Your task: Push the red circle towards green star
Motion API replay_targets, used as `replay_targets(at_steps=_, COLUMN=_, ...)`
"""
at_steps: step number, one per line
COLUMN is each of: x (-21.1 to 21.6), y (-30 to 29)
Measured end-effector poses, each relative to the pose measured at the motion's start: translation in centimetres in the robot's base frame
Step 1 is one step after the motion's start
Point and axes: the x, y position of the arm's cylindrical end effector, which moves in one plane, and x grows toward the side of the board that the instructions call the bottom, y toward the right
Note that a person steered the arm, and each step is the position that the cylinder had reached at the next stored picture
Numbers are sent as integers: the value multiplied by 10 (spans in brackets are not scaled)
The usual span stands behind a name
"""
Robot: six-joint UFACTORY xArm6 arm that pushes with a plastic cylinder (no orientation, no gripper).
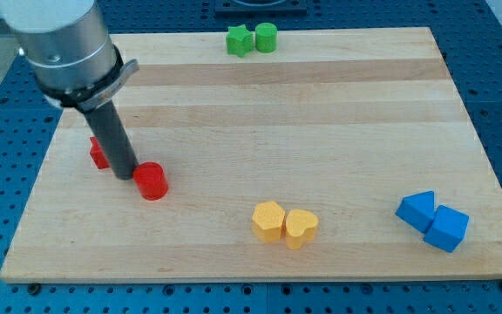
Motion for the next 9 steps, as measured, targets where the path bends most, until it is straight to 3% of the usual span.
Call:
replay_targets(at_steps=1, x=39, y=-34)
replay_targets(at_steps=2, x=68, y=-24)
replay_targets(at_steps=6, x=-7, y=81)
replay_targets(at_steps=8, x=45, y=15)
replay_targets(at_steps=9, x=26, y=17)
